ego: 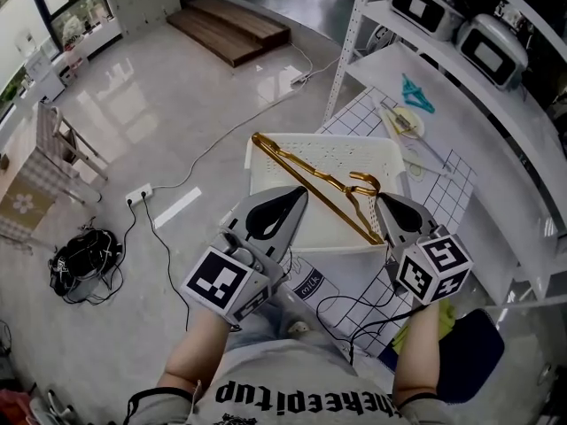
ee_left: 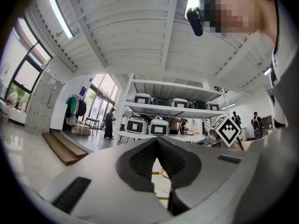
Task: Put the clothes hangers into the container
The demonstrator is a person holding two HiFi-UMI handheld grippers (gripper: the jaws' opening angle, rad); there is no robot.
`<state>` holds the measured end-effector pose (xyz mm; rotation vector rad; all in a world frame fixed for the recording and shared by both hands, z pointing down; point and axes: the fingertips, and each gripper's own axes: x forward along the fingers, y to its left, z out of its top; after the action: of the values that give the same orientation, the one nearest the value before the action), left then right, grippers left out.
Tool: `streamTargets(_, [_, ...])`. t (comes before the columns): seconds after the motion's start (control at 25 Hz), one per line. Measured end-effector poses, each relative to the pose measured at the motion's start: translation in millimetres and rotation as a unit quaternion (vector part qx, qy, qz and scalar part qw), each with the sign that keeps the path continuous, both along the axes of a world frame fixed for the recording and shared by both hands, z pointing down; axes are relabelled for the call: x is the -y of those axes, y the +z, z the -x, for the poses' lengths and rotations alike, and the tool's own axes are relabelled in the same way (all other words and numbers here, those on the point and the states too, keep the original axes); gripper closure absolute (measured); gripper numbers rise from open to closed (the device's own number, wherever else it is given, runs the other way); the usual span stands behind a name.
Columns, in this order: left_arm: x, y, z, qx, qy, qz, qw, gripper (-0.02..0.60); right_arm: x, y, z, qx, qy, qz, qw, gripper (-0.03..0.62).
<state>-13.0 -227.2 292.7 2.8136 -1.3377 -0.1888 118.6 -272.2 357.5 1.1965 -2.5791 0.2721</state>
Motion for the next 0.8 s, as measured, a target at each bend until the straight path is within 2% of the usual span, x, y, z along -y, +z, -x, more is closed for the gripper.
streamTargets(0.2, [-2, -2, -12, -0.002, 0.012, -0.002, 0.9999, 0.56, -8, -20, -11, 0.033, 0.008, -0.018, 0.999, 0.576])
streamTargets(0.8, [-21, -8, -54, -0.003, 0.042, -0.009, 0.9991, 0.56, -47, -51, -30, 0.064, 0.009, -0.057, 0.996, 0.576])
